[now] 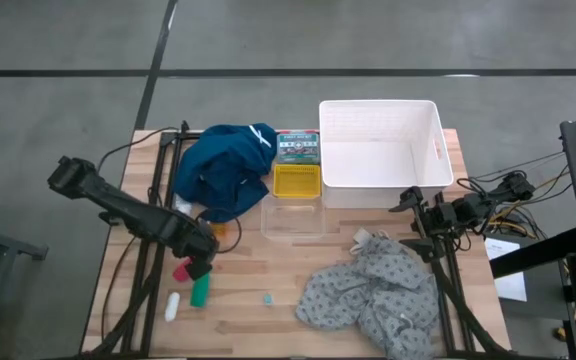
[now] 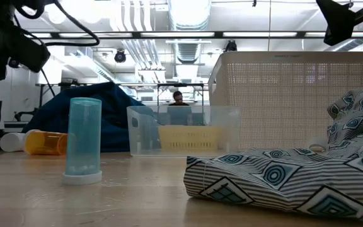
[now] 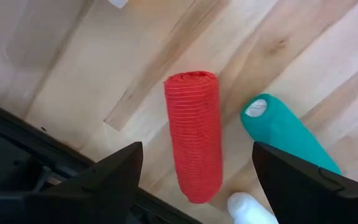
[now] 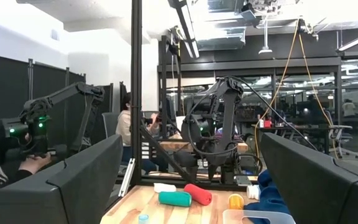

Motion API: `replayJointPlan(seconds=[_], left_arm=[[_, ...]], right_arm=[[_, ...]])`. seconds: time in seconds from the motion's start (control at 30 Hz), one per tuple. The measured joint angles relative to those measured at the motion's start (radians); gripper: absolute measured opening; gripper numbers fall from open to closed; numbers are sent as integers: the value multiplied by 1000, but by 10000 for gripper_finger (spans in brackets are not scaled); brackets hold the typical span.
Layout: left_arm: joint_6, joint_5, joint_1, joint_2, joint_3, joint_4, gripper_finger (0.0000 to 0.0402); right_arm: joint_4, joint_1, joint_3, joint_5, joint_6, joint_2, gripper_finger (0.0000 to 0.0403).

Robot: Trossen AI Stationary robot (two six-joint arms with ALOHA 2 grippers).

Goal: Pick & Place Medicine items
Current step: Put the red bandage into the yellow bin

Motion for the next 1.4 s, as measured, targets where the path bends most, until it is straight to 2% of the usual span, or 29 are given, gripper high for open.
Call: replayJointPlan(seconds=[0.87,1.4], left_arm=[[-67,5,-5,0,-207,260,310],[-77,0,-5,0,-225,286,307]], right_arm=[[0,0,0,0,0,0,380],[0,0,0,0,0,-1,380]])
